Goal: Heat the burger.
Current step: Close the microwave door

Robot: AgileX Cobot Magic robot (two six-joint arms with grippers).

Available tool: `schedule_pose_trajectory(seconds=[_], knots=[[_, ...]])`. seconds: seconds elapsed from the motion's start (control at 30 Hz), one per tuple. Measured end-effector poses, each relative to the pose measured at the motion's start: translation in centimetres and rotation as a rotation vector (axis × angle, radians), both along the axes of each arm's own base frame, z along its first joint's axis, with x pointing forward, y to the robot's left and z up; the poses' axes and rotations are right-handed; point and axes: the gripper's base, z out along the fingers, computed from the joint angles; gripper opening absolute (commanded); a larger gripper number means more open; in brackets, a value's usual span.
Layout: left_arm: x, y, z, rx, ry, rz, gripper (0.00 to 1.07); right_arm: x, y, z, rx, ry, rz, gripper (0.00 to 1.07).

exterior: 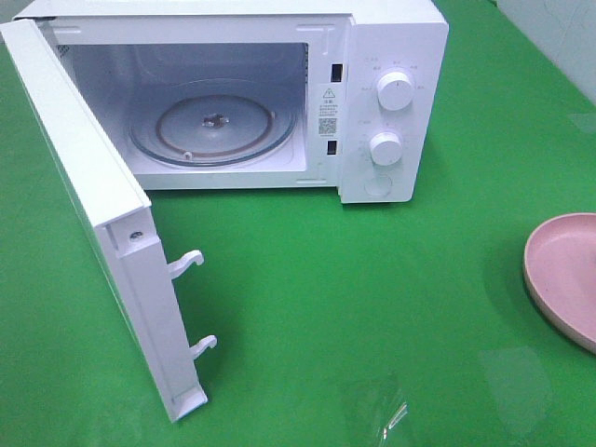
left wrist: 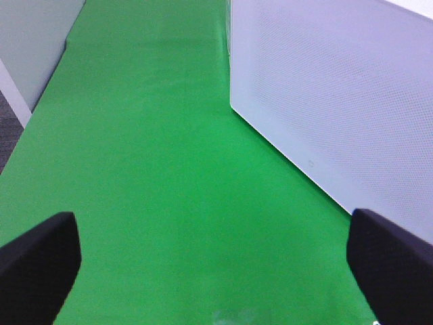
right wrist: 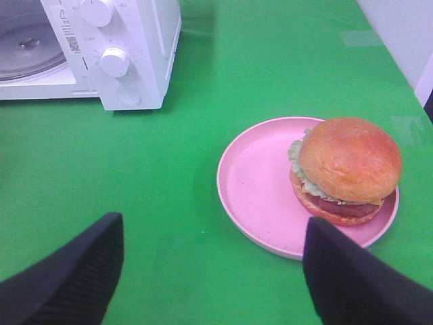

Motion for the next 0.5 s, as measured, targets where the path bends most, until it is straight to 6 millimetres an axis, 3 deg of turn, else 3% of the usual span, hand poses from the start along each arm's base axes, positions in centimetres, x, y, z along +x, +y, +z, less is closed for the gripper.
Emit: schedule_pose_trajectory(seconds=[0.5], knots=[[0.00,0.00,0.00,0.000,0.000,0.000,1.00,0.00,0.00,0.00,0.000,0.000,0.000,0.71]])
